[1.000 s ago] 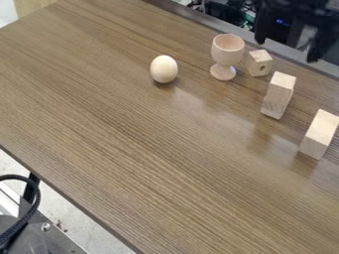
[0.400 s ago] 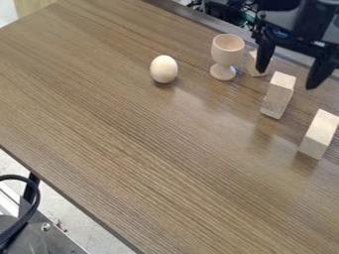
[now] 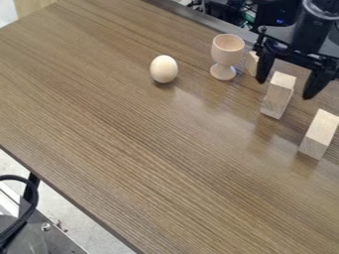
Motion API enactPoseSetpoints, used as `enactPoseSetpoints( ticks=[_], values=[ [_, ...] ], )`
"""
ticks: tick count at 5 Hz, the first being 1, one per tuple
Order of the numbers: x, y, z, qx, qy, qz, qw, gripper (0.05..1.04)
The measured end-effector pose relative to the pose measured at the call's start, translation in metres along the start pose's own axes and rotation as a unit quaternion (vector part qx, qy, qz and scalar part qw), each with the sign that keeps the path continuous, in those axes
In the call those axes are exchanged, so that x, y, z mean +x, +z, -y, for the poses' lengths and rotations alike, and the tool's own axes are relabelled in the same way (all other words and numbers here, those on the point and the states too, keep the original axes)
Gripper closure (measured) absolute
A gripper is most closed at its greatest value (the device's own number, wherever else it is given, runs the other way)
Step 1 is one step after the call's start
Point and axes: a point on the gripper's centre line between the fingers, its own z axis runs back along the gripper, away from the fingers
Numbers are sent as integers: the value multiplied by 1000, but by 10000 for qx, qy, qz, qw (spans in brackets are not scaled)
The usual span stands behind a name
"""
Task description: Pick up the block and place it on top of a white block
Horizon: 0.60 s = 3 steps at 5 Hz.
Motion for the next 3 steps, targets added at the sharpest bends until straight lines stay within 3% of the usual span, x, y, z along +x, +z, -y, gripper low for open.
enactPoseSetpoints(
  ticks=[3],
  values=[
    [10,-14,2,6,74,-187,9998,83]
  ],
)
